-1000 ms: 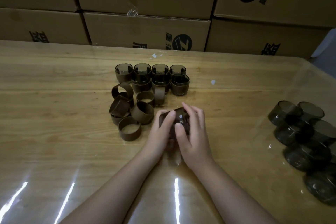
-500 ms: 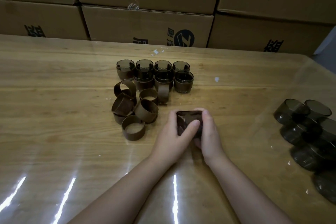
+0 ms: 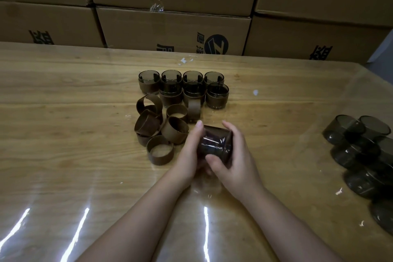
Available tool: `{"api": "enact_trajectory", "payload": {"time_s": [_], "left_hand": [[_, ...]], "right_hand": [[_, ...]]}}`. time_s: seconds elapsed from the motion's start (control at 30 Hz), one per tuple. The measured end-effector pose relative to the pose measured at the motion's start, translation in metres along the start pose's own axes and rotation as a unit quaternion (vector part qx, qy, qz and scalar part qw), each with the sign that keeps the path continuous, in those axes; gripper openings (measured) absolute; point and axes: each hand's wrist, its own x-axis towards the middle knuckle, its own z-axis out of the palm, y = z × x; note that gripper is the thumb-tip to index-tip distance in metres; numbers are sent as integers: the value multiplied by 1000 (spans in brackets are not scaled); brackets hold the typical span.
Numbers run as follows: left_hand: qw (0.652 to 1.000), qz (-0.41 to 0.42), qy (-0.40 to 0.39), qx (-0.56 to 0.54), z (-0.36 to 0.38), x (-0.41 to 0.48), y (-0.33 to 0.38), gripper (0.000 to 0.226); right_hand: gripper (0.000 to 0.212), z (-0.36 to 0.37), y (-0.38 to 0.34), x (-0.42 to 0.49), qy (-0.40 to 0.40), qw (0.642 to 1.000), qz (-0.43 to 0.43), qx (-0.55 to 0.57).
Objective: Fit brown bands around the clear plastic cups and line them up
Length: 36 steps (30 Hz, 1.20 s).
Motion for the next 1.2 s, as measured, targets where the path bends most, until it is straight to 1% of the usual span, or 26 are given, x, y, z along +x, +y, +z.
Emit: {"api": "enact_trajectory", "payload": {"time_s": [0.07,0.13,0.27,0.33,0.37,0.43,0.47,0.57,0.6,0.7,0.73,0.77,0.8,0.83,0.9,0.97,1.03,1.1,1.13,1.17,1.2], "left_hand": [[1000,9,-11,2,-2,-1,2,66],[1000,10,-13,17,-1,-1,3,68],[998,28,-4,53,2,-1,0,66],[996,52,-6,65,4,-1,-2,59],[994,69,-13,80,5,-2,-4,56],[985,101,-13,140,4,-3,-9,47],[980,116,-4,159,3,-3,-11,44],[976,156,36,144,0,-5,-9,46],[975,167,49,137,-1,-4,-9,47],[977,166,45,128,0,-4,-9,48],[977,165,38,129,1,-4,-10,48],[977,162,32,132,2,-3,-11,50],[978,161,28,133,3,-3,-12,53],[978,159,30,135,3,-3,-12,56],[974,143,43,168,4,-2,-12,67],[967,124,50,215,3,1,-14,77],[964,113,52,234,2,4,-17,76],[970,109,45,214,2,6,-20,72],[975,109,37,189,2,8,-22,70],[981,107,29,159,2,9,-24,68],[986,101,21,130,2,9,-23,65]], "right_hand": [[64,-2,2,1,-17,1000,-2,14],[63,-2,5,2,-24,999,-1,37],[48,2,9,3,-15,997,11,79],[40,3,11,5,3,991,41,130],[42,2,12,6,16,987,66,149],[56,-1,12,7,35,985,105,135],[60,-1,11,7,40,986,114,116],[60,0,5,7,37,989,118,84],[64,0,4,7,30,988,119,90],[94,-3,6,9,7,980,131,149],[100,-3,7,10,7,976,138,169],[101,-4,8,10,9,972,147,185],[95,-4,8,11,7,968,157,198],[85,-4,7,11,6,964,165,207],[67,-4,6,13,9,958,174,227],[57,-5,6,14,6,958,154,241],[54,-7,5,15,6,969,120,218],[58,-7,6,16,8,974,109,197],[62,-8,9,18,19,965,125,228],[64,-8,10,20,39,943,157,291],[59,-9,13,23,67,919,191,338]]}}
